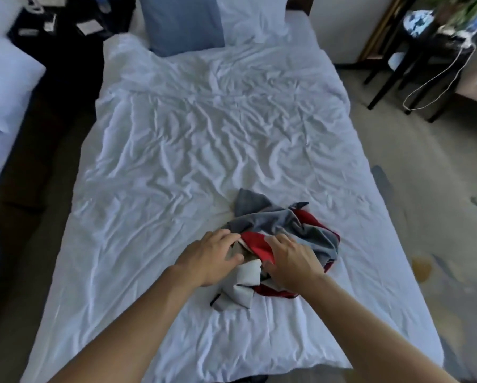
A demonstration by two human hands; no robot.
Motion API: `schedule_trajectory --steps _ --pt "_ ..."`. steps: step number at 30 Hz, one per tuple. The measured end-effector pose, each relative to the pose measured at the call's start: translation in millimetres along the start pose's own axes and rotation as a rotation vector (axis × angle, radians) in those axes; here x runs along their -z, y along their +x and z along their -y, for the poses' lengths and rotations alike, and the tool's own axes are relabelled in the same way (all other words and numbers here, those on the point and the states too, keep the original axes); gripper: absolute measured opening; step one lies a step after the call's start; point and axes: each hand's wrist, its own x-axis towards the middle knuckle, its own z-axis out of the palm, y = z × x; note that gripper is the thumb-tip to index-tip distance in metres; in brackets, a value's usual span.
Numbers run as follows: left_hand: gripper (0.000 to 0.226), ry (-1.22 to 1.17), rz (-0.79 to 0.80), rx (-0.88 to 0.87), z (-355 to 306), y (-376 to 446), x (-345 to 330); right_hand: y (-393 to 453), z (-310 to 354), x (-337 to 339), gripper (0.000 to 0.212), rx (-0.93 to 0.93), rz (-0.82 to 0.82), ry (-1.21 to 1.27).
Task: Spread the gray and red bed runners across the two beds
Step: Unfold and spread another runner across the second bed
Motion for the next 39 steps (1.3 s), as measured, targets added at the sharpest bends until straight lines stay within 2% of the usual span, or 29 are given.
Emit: schedule_trajectory --steps 7,11,14,16,22,28,31,33,35,39 --pt "0.062 -0.032 0.081 -0.022 55 67 -66 65 -3 -77 0.045 -0.091 0.037 0.013" --pt "0.060 -0.077 0.074 -0.050 74 100 -87 91 -4 -99 0.046 -0.121 -0.039 -0.010" --pt "0.059 -0.079 0.068 -0.058 79 126 -96 109 -7 -107 0.049 -0.122 -0.031 -0.036" --pt "0.057 -0.102 0.053 -0.066 79 141 -102 119 -11 -112 0.047 -0.117 -0.018 -0.047" --pt "0.038 -0.155 -0.011 -0.081 84 175 -113 148 -20 -127 0.021 -0.090 -0.037 -0.054" --pt "0.021 -0.237 -0.135 -0.036 72 194 -121 167 -26 -126 0.013 -0.041 -0.014 -0.006" --pt "0.014 -0.295 -0.182 -0.014 72 195 -120 175 -29 -124 0.010 -0.041 -0.126 0.024" --pt "0.011 -0.324 -0.204 -0.004 75 197 -120 183 -33 -122 0.017 -0.032 -0.251 0.033" --pt "0.017 -0.330 -0.230 0.007 80 199 -119 197 -34 -121 0.032 0.016 -0.306 -0.025" --pt "0.035 -0.142 -0.316 0.069 102 202 -120 236 -33 -120 0.056 0.043 -0.270 -0.063"
